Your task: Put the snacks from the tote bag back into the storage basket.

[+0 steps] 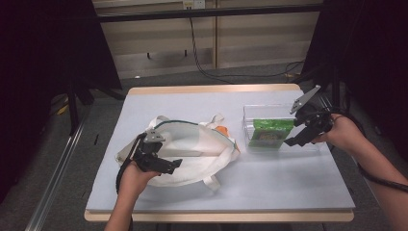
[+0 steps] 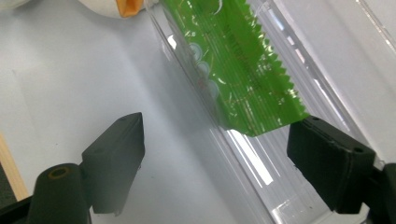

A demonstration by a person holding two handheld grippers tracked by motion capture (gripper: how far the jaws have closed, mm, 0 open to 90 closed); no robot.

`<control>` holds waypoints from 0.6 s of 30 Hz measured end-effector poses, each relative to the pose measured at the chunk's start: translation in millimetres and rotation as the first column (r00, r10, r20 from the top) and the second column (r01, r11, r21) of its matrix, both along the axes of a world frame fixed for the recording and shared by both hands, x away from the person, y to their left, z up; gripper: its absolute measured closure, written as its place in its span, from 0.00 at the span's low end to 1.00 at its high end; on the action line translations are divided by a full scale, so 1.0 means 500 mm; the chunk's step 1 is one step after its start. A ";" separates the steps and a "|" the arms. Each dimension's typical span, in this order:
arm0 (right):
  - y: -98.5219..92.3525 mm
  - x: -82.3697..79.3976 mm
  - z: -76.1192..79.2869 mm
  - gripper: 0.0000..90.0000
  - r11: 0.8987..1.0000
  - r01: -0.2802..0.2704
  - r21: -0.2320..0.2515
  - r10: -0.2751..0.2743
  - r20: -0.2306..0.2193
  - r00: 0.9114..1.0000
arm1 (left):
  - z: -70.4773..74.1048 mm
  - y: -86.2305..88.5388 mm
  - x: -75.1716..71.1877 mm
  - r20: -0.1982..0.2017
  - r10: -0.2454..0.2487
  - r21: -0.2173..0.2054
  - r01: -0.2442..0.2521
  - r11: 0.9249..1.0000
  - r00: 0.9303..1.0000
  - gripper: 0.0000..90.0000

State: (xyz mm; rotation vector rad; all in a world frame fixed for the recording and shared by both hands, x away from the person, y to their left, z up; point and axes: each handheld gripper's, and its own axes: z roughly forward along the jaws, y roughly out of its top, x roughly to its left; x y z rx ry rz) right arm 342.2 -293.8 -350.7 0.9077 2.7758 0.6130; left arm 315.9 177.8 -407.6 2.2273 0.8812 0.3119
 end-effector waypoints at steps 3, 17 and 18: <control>-0.001 -0.005 -0.004 0.21 1.000 0.011 0.002 -0.011 -0.003 1.000 | 0.001 0.002 0.001 0.001 -0.004 -0.001 0.004 1.000 1.000 0.04; -0.008 -0.031 -0.022 0.19 1.000 -0.006 0.018 0.006 0.003 1.000 | 0.002 0.001 -0.001 0.000 -0.002 0.013 0.002 1.000 1.000 0.04; -0.009 -0.033 -0.023 0.19 1.000 -0.012 0.020 0.012 0.001 1.000 | 0.001 0.001 0.000 0.005 -0.002 0.008 0.002 1.000 1.000 0.04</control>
